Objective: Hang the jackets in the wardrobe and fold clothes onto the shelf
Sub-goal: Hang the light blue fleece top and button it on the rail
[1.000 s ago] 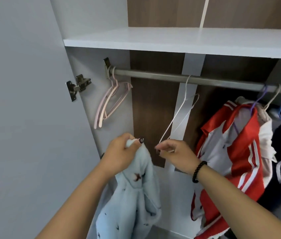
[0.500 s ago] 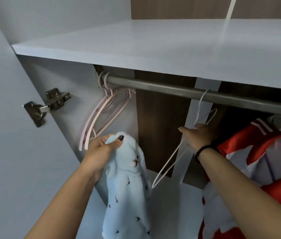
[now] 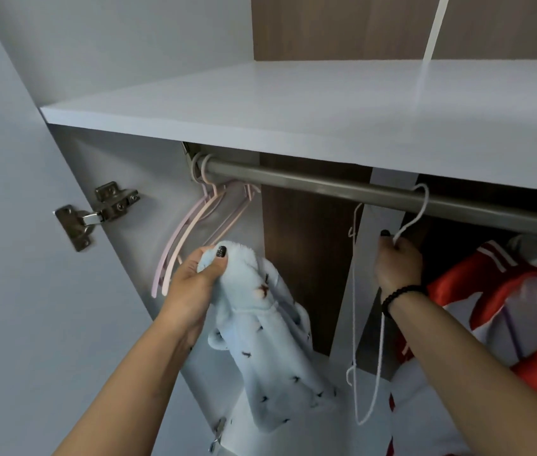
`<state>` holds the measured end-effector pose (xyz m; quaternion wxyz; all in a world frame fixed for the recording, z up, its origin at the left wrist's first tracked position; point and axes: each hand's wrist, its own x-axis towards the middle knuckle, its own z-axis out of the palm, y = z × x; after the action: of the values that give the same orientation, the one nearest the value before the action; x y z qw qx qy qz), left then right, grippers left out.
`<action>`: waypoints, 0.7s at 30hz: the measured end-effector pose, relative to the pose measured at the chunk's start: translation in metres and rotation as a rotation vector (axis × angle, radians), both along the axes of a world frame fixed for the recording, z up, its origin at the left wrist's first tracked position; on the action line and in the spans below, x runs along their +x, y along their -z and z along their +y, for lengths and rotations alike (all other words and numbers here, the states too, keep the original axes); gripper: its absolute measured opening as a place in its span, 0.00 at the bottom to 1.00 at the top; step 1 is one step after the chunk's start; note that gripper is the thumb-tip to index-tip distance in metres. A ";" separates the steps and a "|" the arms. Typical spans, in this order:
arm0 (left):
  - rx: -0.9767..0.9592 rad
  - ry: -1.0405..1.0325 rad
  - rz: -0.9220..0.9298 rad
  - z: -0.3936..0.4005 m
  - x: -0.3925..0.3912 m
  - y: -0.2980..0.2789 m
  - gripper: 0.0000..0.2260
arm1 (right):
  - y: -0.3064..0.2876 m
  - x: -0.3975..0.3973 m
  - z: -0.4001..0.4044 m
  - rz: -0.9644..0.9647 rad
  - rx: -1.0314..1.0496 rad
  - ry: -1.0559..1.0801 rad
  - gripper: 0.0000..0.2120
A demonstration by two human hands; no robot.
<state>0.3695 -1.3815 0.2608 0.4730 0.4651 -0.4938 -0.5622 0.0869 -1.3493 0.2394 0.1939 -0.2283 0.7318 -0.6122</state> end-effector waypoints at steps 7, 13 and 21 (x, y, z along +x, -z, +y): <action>-0.152 0.026 -0.043 0.025 0.012 -0.010 0.04 | -0.037 0.004 0.031 0.193 0.054 -0.017 0.11; -0.140 0.072 -0.001 0.049 0.059 -0.014 0.04 | -0.052 0.043 0.064 0.351 0.110 0.001 0.13; 0.014 0.175 0.040 0.090 0.125 -0.012 0.09 | -0.038 0.138 0.160 0.306 0.033 -0.065 0.16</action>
<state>0.4947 -1.2913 0.2729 0.4286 0.4122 -0.5190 -0.6140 0.2251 -1.1893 0.2770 0.1035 -0.3393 0.7548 -0.5517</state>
